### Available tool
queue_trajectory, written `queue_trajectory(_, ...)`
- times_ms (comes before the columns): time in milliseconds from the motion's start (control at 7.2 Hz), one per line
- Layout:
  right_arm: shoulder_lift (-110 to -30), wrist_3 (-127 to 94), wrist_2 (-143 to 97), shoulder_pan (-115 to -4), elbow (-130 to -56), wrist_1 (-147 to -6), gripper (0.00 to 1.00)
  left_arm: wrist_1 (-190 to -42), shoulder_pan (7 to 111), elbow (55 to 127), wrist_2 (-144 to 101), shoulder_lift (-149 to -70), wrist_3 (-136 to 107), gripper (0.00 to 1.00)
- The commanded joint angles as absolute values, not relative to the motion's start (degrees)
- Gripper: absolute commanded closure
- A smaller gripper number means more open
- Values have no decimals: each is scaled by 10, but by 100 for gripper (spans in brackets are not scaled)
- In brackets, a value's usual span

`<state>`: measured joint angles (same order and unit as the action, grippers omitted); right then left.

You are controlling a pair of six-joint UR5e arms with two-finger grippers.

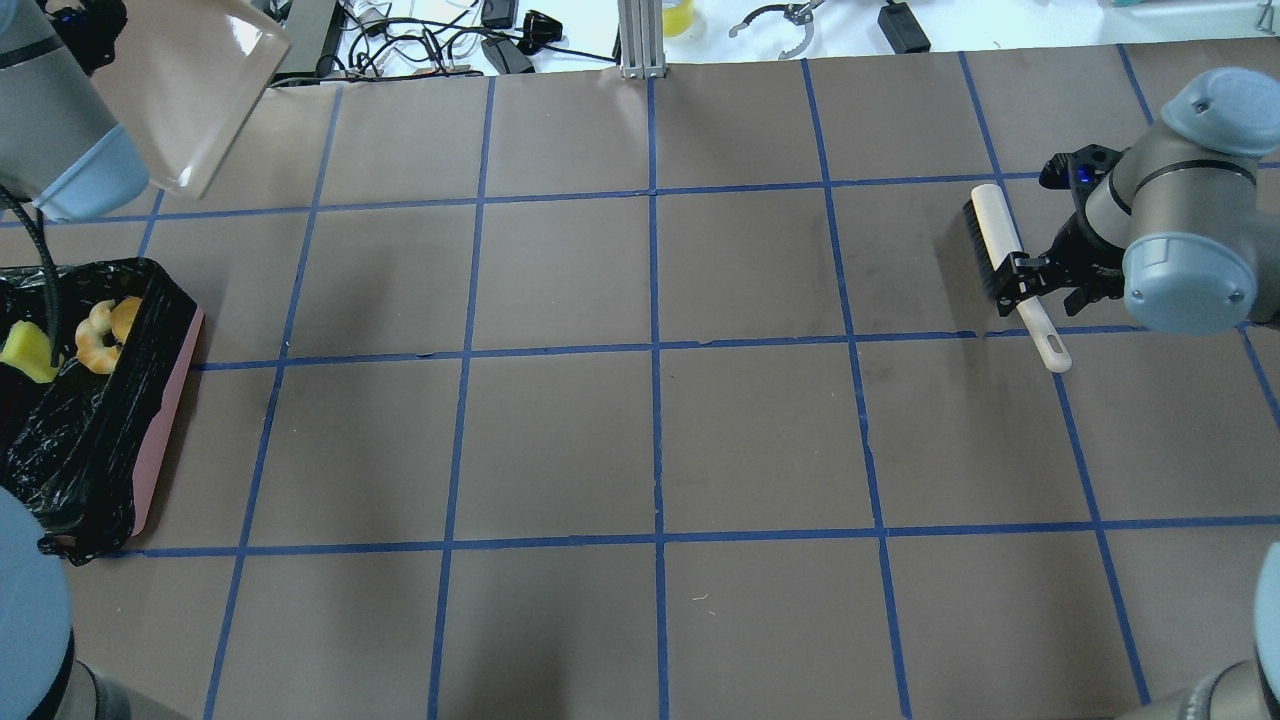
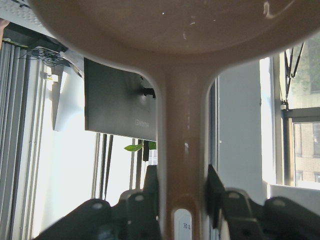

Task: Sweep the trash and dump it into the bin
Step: 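Return the dustpan to the table with the left gripper while the right lowers the brush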

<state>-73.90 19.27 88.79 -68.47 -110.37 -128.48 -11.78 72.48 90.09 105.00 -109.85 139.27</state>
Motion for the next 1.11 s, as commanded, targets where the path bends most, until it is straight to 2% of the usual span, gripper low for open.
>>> queue_trajectory(0,-746,193,883,-686,-1075,-1288,8,-215,750,903,994,-1115,1219,100)
queue_trajectory(139,-749,193,883,-689,-1053,-1268,2,-268,753,898,990,-1138,1125,100)
queue_trajectory(556,-777,144,887,-744,-985,-1133,1,-448,771,887,899,-1178,1086,100)
queue_trajectory(972,-824,64,903,-802,-977,-1053,0,-515,771,884,878,-1198,1075,100)
